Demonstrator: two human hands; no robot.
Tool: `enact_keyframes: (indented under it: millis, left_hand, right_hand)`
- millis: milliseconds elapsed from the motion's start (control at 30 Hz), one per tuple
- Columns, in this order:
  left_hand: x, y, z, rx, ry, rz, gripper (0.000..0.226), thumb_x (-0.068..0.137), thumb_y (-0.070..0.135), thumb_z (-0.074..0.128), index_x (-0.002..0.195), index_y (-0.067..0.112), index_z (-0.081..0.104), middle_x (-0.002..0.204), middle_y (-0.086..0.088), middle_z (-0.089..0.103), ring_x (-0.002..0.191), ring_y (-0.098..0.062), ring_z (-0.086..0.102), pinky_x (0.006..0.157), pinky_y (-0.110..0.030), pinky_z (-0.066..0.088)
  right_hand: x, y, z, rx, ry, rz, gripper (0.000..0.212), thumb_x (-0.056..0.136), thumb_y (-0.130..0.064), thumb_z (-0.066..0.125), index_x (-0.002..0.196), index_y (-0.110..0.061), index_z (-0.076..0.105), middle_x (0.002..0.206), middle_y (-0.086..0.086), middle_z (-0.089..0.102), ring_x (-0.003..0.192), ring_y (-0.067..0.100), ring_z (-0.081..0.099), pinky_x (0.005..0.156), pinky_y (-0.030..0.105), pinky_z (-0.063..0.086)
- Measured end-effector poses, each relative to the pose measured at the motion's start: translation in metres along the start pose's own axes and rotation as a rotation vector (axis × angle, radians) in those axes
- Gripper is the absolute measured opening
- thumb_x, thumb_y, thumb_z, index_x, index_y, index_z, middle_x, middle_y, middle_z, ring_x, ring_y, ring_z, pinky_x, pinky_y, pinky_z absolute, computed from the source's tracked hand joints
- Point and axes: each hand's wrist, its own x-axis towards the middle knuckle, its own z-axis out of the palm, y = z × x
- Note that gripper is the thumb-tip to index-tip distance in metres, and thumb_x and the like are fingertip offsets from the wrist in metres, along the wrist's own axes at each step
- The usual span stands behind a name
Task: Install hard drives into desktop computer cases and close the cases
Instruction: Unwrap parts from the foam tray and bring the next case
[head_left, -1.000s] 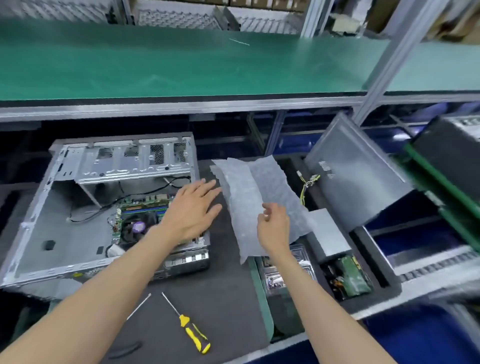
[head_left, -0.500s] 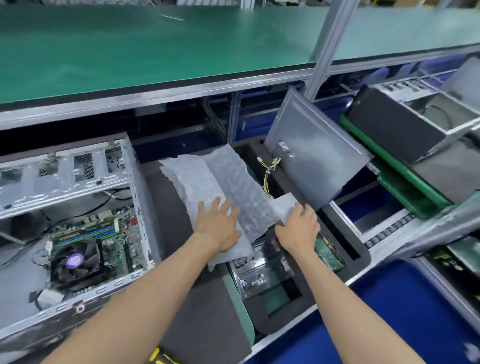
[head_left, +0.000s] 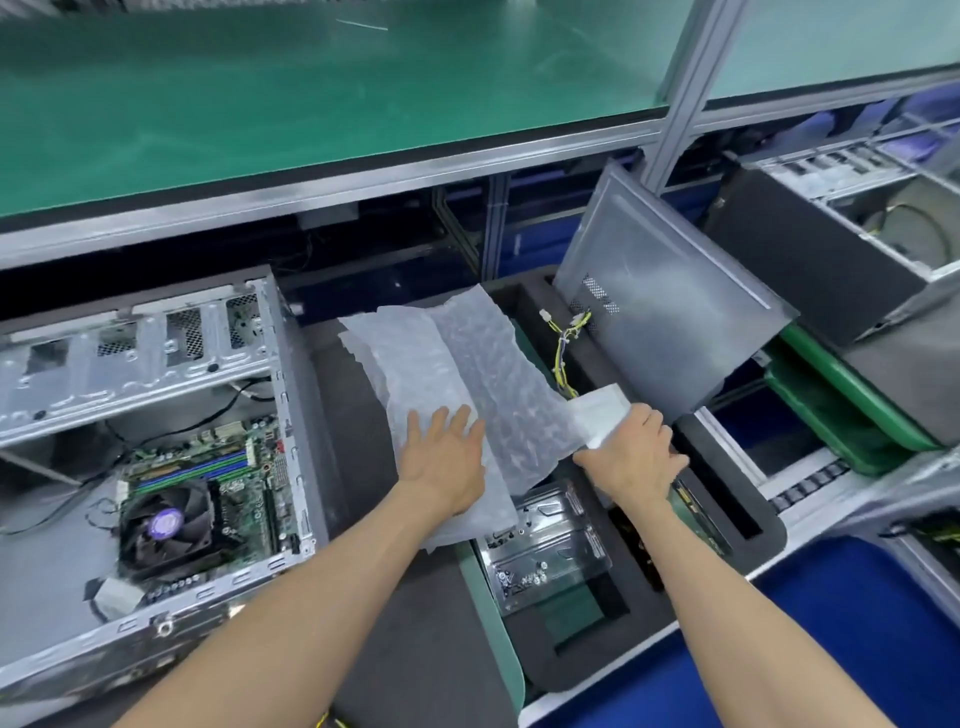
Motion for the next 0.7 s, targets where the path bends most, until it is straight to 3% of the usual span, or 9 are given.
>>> enact_keyframes:
  millis: [167, 300, 433, 567, 700]
  left_hand:
    - [-0.003, 0.007, -0.009, -0.188, -0.026, 0.023, 0.063, 0.103, 0.024, 0.037, 0.161, 0.022, 0.013, 0.167, -0.006, 0.017, 0.151, -0.033, 0.018, 0.124, -0.055, 0.007]
    - [-0.006, 0.017, -0.032, -0.609, 0.052, 0.127, 0.058, 0.104, 0.022, 0.04, 0.16, 0.024, 0.023, 0.163, -0.005, 0.031, 0.145, -0.03, 0.036, 0.117, -0.04, 0.031]
    - [-0.021, 0.023, -0.066, -1.098, 0.178, 0.105, 0.051, 0.106, 0.042, 0.038, 0.156, 0.033, 0.032, 0.158, 0.004, 0.041, 0.136, -0.016, 0.045, 0.102, -0.026, 0.033]
    - [-0.036, 0.004, -0.107, -1.547, 0.276, 0.092, 0.055, 0.104, 0.056, 0.034, 0.154, 0.032, 0.037, 0.157, 0.012, 0.039, 0.142, -0.007, 0.038, 0.116, -0.036, 0.033]
    - [-0.055, -0.04, -0.131, -1.755, 0.357, 0.01, 0.056, 0.103, 0.06, 0.034, 0.151, 0.032, 0.042, 0.155, 0.013, 0.041, 0.139, -0.008, 0.039, 0.105, -0.038, 0.039]
  right_hand:
    - [-0.006, -0.016, -0.042, 0.031, 0.16, -0.028, 0.097, 0.056, -0.071, 0.077, 0.123, -0.01, 0.044, 0.12, 0.007, 0.052, 0.114, 0.031, 0.051, 0.081, 0.048, 0.039]
    - [-0.016, -0.036, -0.075, 0.009, 0.346, -0.075, 0.084, 0.053, -0.046, 0.081, 0.12, -0.012, 0.045, 0.111, 0.005, 0.052, 0.102, 0.028, 0.051, 0.072, 0.04, 0.027]
    - [-0.035, -0.064, -0.112, 0.061, 0.497, -0.162, 0.084, 0.05, -0.04, 0.08, 0.121, -0.012, 0.046, 0.107, 0.005, 0.053, 0.098, 0.028, 0.051, 0.071, 0.037, 0.024]
    - [-0.068, -0.1, -0.137, 0.165, 0.532, -0.273, 0.088, 0.054, -0.046, 0.078, 0.129, -0.013, 0.044, 0.114, 0.005, 0.052, 0.104, 0.029, 0.05, 0.074, 0.04, 0.029]
    - [-0.108, -0.144, -0.151, 0.388, 0.467, -0.355, 0.097, 0.055, -0.06, 0.078, 0.133, -0.016, 0.041, 0.122, 0.003, 0.051, 0.112, 0.027, 0.049, 0.083, 0.045, 0.035]
